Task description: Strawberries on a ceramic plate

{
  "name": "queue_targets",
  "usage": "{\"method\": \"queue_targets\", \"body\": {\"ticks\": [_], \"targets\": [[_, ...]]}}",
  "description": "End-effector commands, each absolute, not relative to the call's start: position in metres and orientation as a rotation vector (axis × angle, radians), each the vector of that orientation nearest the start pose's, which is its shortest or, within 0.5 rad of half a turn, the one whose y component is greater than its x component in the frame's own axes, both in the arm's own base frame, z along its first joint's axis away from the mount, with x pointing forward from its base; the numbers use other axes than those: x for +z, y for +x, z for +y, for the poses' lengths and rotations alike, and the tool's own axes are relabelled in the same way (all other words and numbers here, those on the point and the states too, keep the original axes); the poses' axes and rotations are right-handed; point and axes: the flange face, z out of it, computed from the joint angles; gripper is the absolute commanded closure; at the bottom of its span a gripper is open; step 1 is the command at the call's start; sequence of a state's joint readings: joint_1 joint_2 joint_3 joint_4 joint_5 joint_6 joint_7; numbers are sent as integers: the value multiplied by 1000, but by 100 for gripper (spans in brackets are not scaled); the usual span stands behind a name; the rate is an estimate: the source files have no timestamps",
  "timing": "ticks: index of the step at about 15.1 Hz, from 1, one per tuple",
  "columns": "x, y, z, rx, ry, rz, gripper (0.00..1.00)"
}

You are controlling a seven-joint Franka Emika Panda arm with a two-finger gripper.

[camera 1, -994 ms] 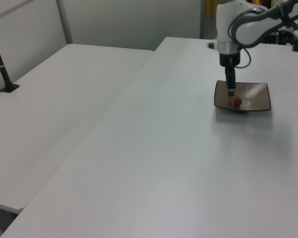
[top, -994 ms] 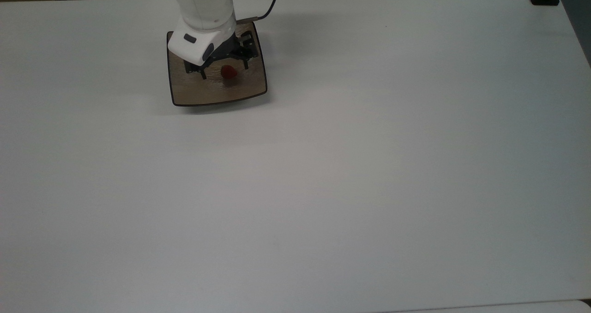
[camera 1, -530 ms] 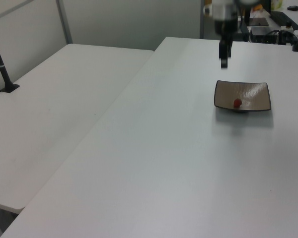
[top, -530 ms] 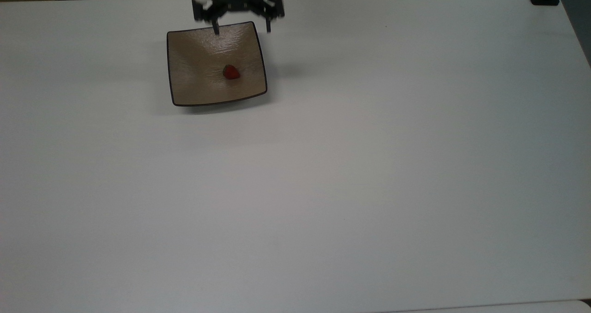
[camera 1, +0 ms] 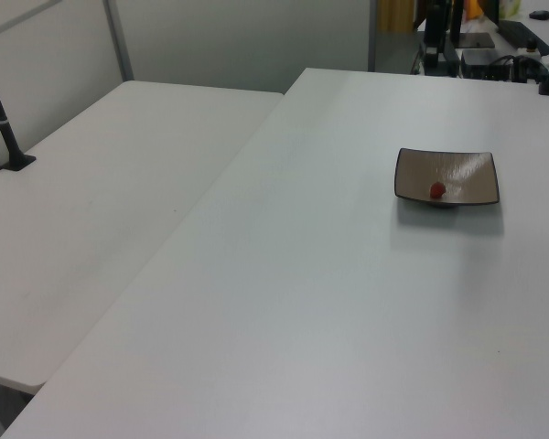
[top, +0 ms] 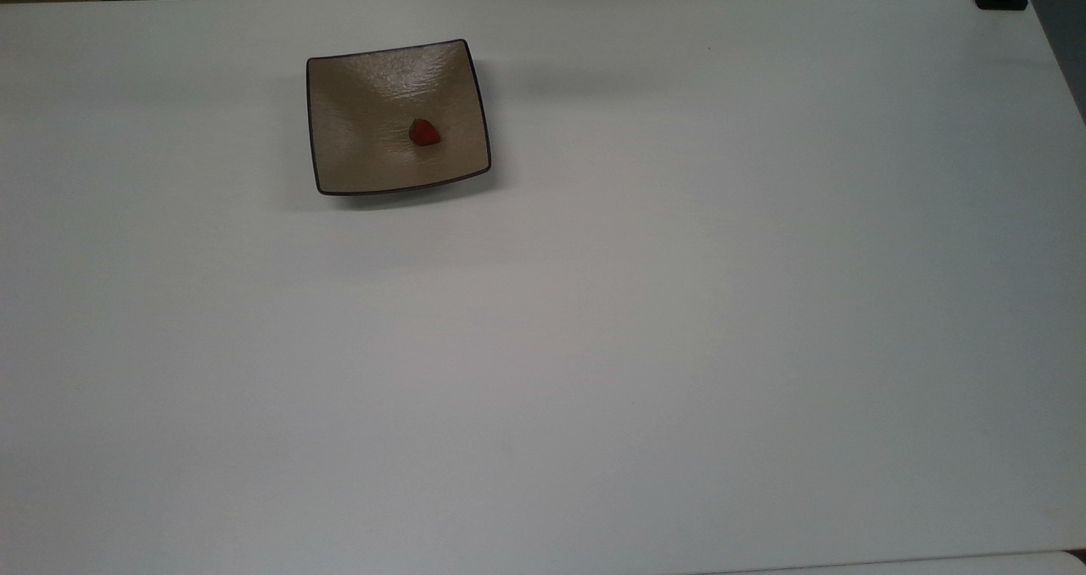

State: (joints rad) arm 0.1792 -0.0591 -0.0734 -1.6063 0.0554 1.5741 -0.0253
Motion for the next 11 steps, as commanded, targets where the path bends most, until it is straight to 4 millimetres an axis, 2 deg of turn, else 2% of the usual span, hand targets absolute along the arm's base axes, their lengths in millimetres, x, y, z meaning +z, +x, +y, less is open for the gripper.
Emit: {"method": "queue_targets", "body": {"ticks": [1,4,11], "targets": [[639,531,74,-36,-3015,-188,0],[640,538,71,-112,-3019,-187,0],[638,543,74,-152,-3022,-196,0]]}}
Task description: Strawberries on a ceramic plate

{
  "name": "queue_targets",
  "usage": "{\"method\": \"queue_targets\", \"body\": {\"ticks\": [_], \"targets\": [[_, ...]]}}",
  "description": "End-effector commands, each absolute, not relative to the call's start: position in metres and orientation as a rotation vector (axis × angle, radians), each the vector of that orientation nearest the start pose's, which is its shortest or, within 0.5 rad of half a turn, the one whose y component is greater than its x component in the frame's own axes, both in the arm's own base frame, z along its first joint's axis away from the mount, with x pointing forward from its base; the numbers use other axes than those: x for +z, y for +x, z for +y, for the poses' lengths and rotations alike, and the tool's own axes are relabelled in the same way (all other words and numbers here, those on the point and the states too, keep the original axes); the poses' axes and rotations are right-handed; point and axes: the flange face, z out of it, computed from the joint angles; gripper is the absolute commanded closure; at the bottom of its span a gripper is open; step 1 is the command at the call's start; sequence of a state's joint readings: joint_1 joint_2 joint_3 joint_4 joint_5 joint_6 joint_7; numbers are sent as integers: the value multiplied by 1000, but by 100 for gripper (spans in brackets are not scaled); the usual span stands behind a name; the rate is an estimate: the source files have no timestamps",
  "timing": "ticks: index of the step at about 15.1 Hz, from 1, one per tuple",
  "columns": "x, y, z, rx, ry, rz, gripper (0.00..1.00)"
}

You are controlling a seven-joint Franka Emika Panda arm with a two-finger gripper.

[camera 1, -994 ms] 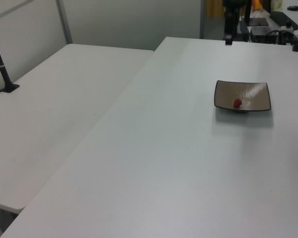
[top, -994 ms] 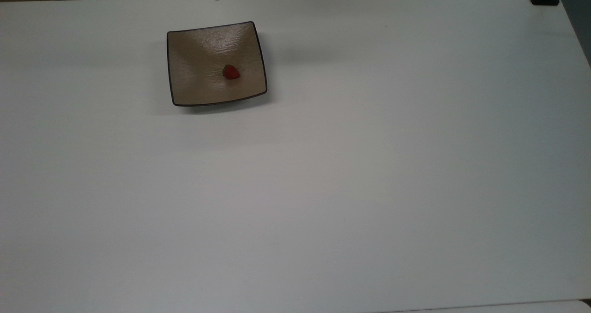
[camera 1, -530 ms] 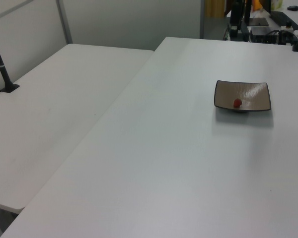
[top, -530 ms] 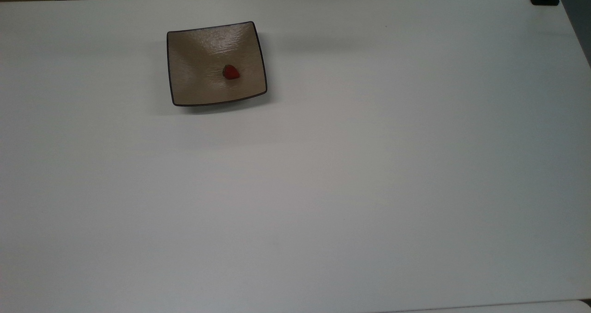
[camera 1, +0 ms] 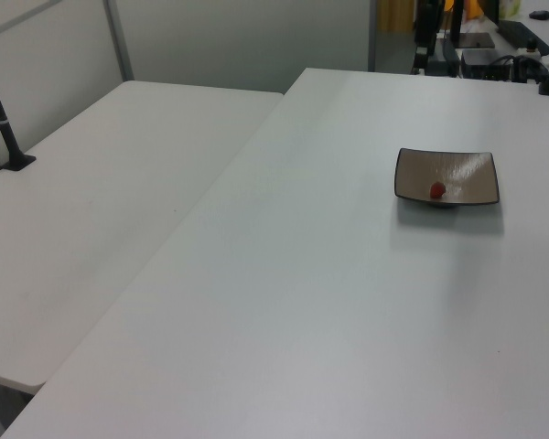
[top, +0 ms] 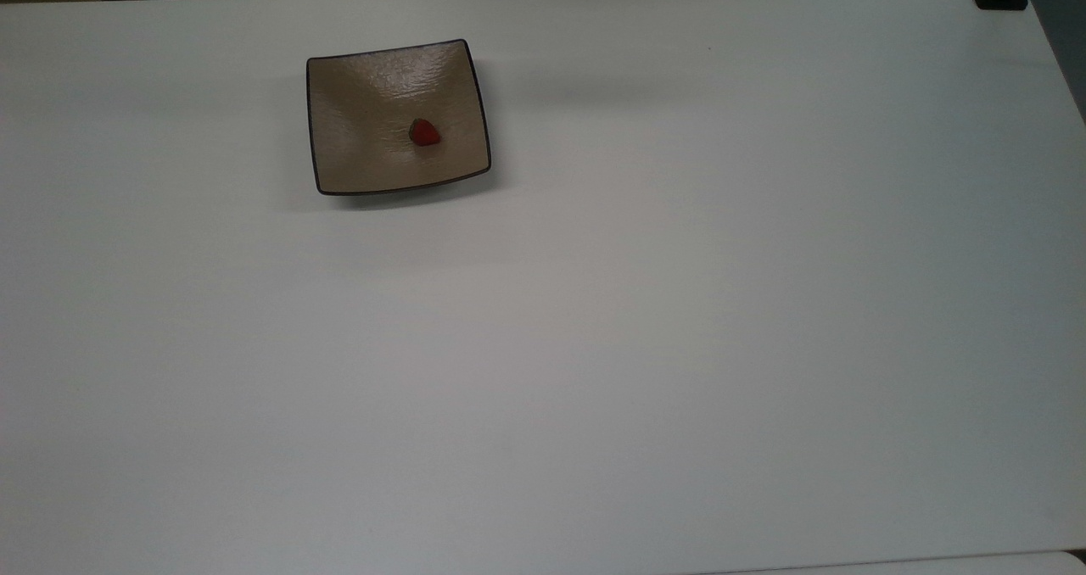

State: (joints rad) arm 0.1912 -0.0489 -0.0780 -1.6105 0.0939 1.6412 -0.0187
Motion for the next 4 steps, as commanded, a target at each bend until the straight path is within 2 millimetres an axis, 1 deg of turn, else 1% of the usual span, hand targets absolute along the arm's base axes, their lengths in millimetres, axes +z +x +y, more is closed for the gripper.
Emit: {"method": "queue_targets", "body": {"ticks": [1,4], "targets": [[637,543,74,-154,-3022,-195,0],[635,544,76,-147,-3022,-200,0]]}}
